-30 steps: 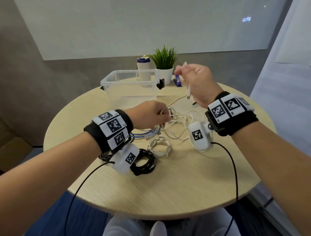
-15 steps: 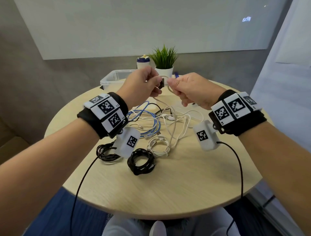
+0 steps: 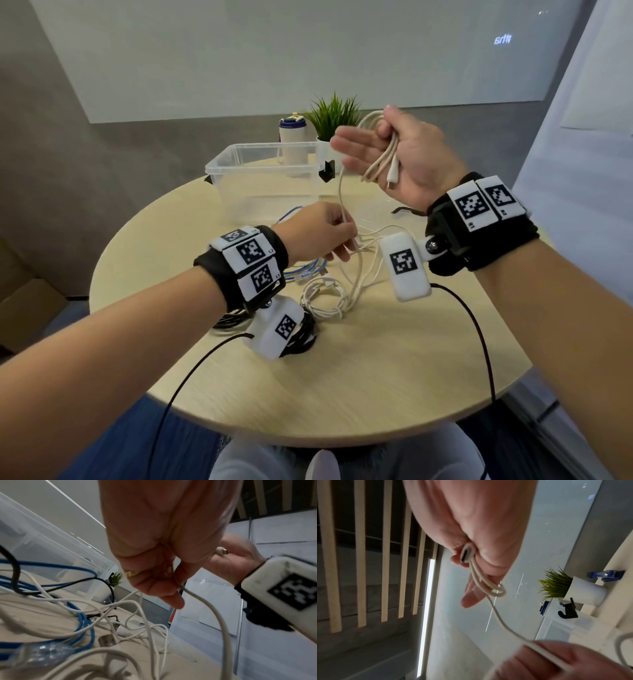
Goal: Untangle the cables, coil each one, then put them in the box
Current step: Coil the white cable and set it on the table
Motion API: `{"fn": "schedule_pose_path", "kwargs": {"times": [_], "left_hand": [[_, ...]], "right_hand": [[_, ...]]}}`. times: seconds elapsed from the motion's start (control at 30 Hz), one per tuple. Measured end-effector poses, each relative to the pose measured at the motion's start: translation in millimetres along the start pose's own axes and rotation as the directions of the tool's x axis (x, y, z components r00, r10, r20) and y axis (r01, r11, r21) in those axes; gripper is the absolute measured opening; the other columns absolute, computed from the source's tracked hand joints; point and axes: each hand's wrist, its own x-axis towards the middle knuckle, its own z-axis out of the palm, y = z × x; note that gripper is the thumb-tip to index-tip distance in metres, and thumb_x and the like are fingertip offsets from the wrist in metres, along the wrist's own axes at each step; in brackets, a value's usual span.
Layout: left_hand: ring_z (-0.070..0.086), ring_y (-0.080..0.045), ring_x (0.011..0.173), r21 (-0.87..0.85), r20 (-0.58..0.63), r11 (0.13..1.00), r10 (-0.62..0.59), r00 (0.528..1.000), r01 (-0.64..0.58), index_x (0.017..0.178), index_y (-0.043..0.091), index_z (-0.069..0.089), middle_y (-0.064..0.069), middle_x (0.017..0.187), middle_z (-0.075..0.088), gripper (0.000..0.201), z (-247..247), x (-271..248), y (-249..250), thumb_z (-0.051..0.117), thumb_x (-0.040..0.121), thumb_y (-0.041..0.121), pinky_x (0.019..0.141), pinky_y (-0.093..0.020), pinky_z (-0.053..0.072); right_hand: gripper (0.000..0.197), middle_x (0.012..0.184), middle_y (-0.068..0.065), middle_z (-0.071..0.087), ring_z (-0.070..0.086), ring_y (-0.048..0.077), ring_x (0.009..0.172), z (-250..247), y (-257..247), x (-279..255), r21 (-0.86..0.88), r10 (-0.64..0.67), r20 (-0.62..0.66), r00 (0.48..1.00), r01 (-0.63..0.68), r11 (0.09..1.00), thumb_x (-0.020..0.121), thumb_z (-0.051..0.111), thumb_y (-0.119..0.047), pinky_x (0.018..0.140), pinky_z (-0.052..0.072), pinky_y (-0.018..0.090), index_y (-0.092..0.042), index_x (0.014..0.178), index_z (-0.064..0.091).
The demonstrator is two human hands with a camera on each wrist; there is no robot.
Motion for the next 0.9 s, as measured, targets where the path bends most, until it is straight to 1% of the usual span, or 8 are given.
{"fn": "schedule_pose_path", "kwargs": {"times": [0.2,0.3,0.37,0.43,0.53,0.6,0.7,0.9], "left_hand": [[0.058,-0.014,0.066,0.094,0.256,0.994,0.032,0.966,-0.057,0.08,0.013,0.054,-0.004,0.083,0.07,0.018,7,-12,6,0.047,0.096,0.01,0.059,-0.021,0.045],[0.06,-0.013,0.067,0.025,0.303,0.996,0.077,0.95,-0.088,0.084,0.012,0.055,-0.007,0.083,0.068,0.017,6,-16,12,0.045,0.098,0.008,0.06,-0.019,0.048],[0.06,-0.013,0.065,-0.056,0.248,0.994,0.109,0.963,-0.099,0.084,0.012,0.054,-0.005,0.079,0.066,0.019,-1,-14,16,0.044,0.099,0.007,0.062,-0.022,0.05],[0.06,-0.013,0.063,-0.104,0.153,0.987,0.141,0.978,-0.126,0.083,0.012,0.054,-0.005,0.075,0.065,0.02,-11,-10,20,0.044,0.099,0.008,0.061,-0.024,0.051],[0.059,-0.009,0.057,-0.146,-0.011,0.969,0.201,0.98,-0.201,0.082,0.012,0.052,-0.005,0.072,0.062,0.02,-24,-4,27,0.043,0.1,0.009,0.055,-0.019,0.05],[0.058,-0.007,0.056,-0.142,-0.118,0.959,0.231,0.966,-0.246,0.082,0.011,0.051,-0.004,0.071,0.06,0.019,-30,0,30,0.043,0.1,0.01,0.053,-0.017,0.048],[0.057,-0.007,0.054,-0.146,-0.276,0.947,0.24,0.931,-0.288,0.079,0.012,0.05,-0.003,0.068,0.057,0.022,-37,6,32,0.043,0.1,0.009,0.053,-0.018,0.048],[0.058,-0.006,0.053,-0.179,-0.352,0.958,0.151,0.924,-0.224,0.077,0.013,0.052,-0.005,0.069,0.058,0.024,-37,15,22,0.044,0.099,0.008,0.058,-0.022,0.051]], "right_hand": [[0.035,0.127,0.022,0.056,0.049,0.028,0.128,-15,1,11,-0.176,-0.139,-0.177,0.974,0.108,0.978,0.103,0.033,-0.021,0.106,0.039,0.046,-0.009,0.074,0.049],[0.035,0.121,0.015,0.06,0.056,0.012,0.115,-24,2,13,-0.402,-0.221,-0.208,0.953,0.122,0.907,0.103,0.035,-0.022,0.101,0.041,0.037,-0.012,0.073,0.052],[0.036,0.106,0.01,0.065,0.061,0.006,0.104,-31,5,12,-0.583,-0.275,-0.178,0.945,0.124,0.803,0.102,0.038,-0.023,0.081,0.048,0.024,-0.015,0.071,0.055],[0.037,0.083,0.005,0.065,0.062,0.0,0.07,-39,9,11,-0.733,-0.303,-0.135,0.944,0.11,0.671,0.101,0.042,-0.026,0.058,0.044,0.021,-0.018,0.069,0.059],[0.036,0.092,0.02,0.069,0.065,0.032,0.083,-44,15,12,-0.863,-0.222,-0.039,0.974,0.079,0.498,0.096,0.044,-0.037,0.08,0.051,0.043,-0.022,0.069,0.063],[0.035,0.075,0.011,0.072,0.065,0.037,0.082,-41,18,8,-0.831,-0.103,-0.007,0.995,0.051,0.554,0.098,0.042,-0.035,0.086,0.048,0.047,-0.019,0.073,0.061],[0.041,0.042,-0.003,0.051,0.054,0.021,0.05,-32,18,5,-0.74,-0.007,0.009,1.0,0.012,0.673,0.102,0.035,-0.035,0.07,0.043,0.048,-0.012,0.073,0.053],[0.044,0.038,-0.007,0.027,0.026,0.012,0.035,-14,12,-7,-0.652,0.055,0.131,0.99,0.044,0.757,0.101,0.04,-0.033,0.055,0.048,0.029,-0.015,0.061,0.039]]}}
